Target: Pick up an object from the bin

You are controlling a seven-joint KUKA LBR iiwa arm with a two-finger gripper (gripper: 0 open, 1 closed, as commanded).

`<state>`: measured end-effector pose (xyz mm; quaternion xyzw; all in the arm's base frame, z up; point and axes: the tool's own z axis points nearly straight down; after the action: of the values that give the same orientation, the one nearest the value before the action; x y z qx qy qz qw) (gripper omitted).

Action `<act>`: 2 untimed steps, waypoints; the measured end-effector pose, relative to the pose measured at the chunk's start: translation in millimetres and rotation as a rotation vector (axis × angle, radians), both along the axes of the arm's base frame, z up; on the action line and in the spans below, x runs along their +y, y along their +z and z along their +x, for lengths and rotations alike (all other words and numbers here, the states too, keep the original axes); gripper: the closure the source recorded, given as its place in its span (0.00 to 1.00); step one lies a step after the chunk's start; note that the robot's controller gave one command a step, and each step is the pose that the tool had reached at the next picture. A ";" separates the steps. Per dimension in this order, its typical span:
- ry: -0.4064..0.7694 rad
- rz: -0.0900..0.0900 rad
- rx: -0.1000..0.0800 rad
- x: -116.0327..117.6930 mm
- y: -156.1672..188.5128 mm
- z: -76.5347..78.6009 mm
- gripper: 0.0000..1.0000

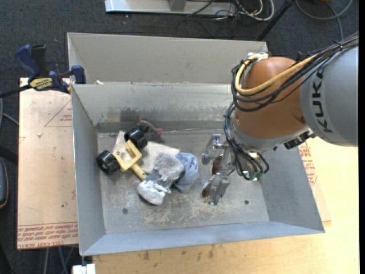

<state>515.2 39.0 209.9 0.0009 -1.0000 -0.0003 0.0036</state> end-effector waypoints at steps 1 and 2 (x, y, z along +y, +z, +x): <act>-0.002 0.001 -0.007 -0.2 3.7 1.6 0.00; 0.089 0.001 -0.013 17.8 -46.8 26.3 0.00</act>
Offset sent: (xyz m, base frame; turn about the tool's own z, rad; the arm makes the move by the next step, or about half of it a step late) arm 0.0644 0.0487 -0.1399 -0.2504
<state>541.6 56.8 163.1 0.0456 -0.9990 -0.0004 -0.0030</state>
